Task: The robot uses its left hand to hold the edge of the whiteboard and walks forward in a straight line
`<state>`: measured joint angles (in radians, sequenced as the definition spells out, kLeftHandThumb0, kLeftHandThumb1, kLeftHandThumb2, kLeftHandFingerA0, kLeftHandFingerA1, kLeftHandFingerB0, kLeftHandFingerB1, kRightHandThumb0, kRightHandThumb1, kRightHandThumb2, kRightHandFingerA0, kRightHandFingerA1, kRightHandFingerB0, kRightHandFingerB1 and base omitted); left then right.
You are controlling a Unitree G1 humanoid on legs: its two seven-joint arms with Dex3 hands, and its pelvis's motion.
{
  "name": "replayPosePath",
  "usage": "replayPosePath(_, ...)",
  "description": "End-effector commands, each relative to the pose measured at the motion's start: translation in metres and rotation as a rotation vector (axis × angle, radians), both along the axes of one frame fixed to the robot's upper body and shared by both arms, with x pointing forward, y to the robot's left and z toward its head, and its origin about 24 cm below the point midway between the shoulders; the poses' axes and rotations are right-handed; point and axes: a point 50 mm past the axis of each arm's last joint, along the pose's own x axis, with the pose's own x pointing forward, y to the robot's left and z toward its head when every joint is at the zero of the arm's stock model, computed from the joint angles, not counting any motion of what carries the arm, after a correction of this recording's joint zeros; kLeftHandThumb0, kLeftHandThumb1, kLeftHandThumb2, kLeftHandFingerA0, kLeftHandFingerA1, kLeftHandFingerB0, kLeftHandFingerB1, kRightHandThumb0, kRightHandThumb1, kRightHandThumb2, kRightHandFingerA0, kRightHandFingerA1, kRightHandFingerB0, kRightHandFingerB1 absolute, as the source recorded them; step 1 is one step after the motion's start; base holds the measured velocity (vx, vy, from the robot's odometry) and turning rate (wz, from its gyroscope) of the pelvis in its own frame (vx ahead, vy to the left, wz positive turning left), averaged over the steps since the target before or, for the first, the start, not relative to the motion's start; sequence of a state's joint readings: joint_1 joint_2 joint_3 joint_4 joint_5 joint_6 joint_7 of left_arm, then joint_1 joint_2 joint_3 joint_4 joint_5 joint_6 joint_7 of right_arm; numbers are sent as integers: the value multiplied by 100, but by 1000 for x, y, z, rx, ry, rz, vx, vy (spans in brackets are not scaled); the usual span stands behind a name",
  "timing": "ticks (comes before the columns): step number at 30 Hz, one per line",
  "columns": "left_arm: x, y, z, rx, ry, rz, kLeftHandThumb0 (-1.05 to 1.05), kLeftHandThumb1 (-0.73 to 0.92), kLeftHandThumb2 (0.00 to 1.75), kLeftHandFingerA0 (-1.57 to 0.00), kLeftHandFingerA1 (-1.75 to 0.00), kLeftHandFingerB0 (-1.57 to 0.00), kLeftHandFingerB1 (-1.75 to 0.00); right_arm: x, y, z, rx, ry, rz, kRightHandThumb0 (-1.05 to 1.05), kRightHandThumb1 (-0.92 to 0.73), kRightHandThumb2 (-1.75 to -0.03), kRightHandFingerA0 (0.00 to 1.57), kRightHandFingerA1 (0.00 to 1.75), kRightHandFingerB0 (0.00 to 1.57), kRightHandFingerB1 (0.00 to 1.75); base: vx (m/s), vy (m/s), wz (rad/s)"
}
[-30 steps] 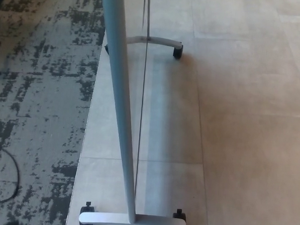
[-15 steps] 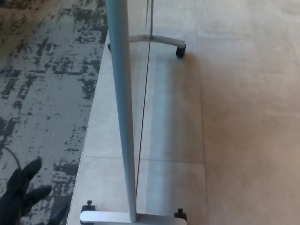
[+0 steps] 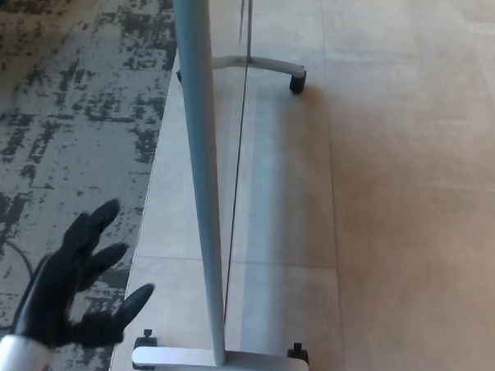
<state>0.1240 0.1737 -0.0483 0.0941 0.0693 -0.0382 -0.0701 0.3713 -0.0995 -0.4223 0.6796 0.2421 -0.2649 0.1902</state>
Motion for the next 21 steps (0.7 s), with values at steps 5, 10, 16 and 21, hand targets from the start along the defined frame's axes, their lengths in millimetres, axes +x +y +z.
replayPosePath(5,21,5,11,80,71,10,-78,46,91,0,-21,0,-16,-5,0,-1,3,-6,-6,-48,-47,-55,35,52,44,35,0,0,0)
replayPosePath(10,29,13,16,100,58,47,-78,44,90,0,-24,0,-16,-8,0,1,-9,-8,9,-48,-49,-55,34,54,42,36,0,0,0)
replayPosePath(16,44,25,27,145,34,92,-100,45,74,0,-2,0,0,-10,-2,1,-22,5,-3,-46,-47,-55,37,53,45,36,0,0,0)
replayPosePath(21,56,24,32,169,7,141,-105,54,58,0,0,0,0,-7,-5,4,-27,0,-4,-45,-47,-55,36,51,45,36,0,0,0)
